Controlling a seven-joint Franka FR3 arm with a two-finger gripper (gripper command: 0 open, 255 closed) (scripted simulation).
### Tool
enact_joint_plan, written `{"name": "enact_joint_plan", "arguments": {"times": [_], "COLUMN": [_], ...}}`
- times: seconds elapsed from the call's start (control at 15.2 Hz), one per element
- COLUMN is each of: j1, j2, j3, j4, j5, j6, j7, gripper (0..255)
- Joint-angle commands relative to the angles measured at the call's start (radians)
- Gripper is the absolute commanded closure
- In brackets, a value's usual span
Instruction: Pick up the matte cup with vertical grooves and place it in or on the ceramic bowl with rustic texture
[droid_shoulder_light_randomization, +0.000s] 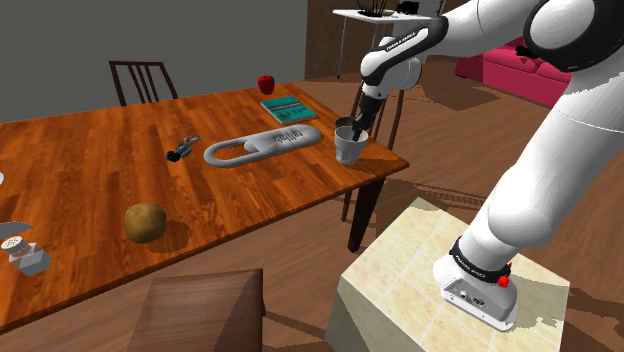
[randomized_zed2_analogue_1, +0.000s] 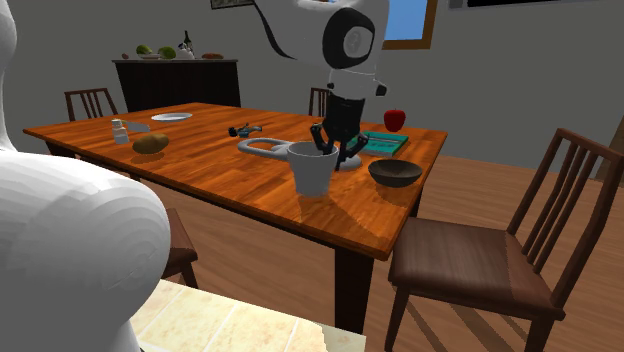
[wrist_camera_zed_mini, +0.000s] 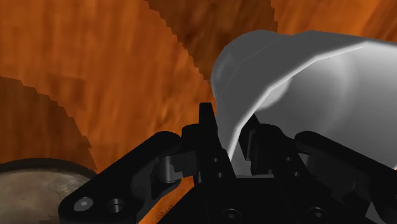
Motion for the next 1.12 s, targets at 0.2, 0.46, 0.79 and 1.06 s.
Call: {"name": "enact_joint_plan", "arguments": {"times": [0.2,0.46,0.79,1.06], "j1": [-0.001,-0.002,-0.003,-0.003], "j2": [-0.037,-0.063,-0.091,-0.109], "j3": [-0.001,0.0,0.001,0.003], "j4": [0.033,0.06,0.1,0.136], "j5": [-0.029,-0.048,-0.067,-0.079], "j6": [-0.064,-0.114,-0.177,-0.227], "j7": [0.028,0.048,0.07,0.086], "gripper": [255,255,255,255]}}
